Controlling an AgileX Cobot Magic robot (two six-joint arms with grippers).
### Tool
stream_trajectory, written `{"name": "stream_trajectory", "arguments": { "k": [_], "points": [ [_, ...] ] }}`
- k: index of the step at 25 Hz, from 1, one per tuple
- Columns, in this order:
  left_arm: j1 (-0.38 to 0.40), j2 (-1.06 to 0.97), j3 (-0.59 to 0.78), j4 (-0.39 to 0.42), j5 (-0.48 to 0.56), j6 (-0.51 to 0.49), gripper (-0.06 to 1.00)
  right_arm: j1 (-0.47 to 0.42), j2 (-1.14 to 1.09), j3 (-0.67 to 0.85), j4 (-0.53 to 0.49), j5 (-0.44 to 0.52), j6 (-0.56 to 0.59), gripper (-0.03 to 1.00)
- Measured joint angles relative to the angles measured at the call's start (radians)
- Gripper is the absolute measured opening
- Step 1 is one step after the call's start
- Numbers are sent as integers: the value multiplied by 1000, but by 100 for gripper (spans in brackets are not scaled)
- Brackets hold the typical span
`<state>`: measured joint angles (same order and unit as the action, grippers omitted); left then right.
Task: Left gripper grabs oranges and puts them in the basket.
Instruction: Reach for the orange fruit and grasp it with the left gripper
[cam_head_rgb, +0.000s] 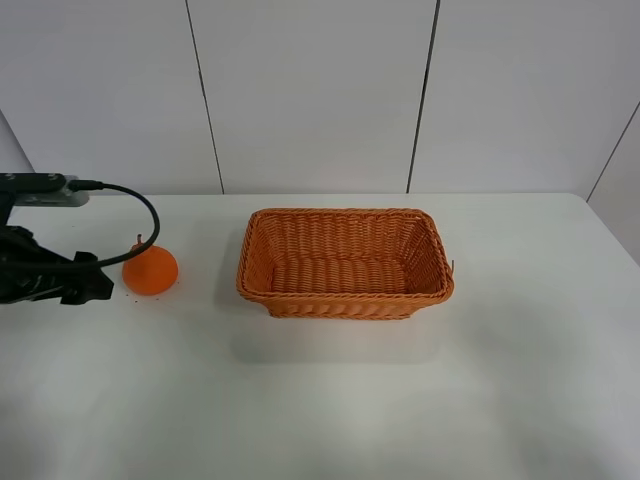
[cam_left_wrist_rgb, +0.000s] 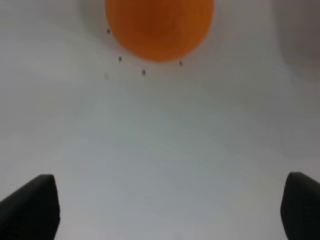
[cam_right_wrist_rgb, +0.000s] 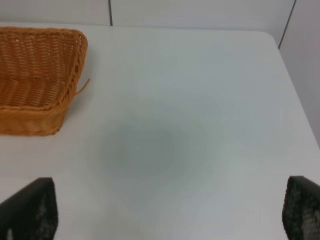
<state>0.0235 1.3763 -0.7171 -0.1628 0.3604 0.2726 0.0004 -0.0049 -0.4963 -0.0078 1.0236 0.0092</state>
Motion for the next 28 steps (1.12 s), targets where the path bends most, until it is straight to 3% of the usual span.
{"name": "stream_trajectory", "arguments": {
  "k": [6,14,28],
  "points": [
    [-3,255,-239,-1,-3,23,99,0,0,0,0,0,0,69],
    [-3,456,-451,-1,16,44,99,0,0,0,0,0,0,69],
    [-3,664,-527,15,18,51,99,0,0,0,0,0,0,69]
  ]
}}
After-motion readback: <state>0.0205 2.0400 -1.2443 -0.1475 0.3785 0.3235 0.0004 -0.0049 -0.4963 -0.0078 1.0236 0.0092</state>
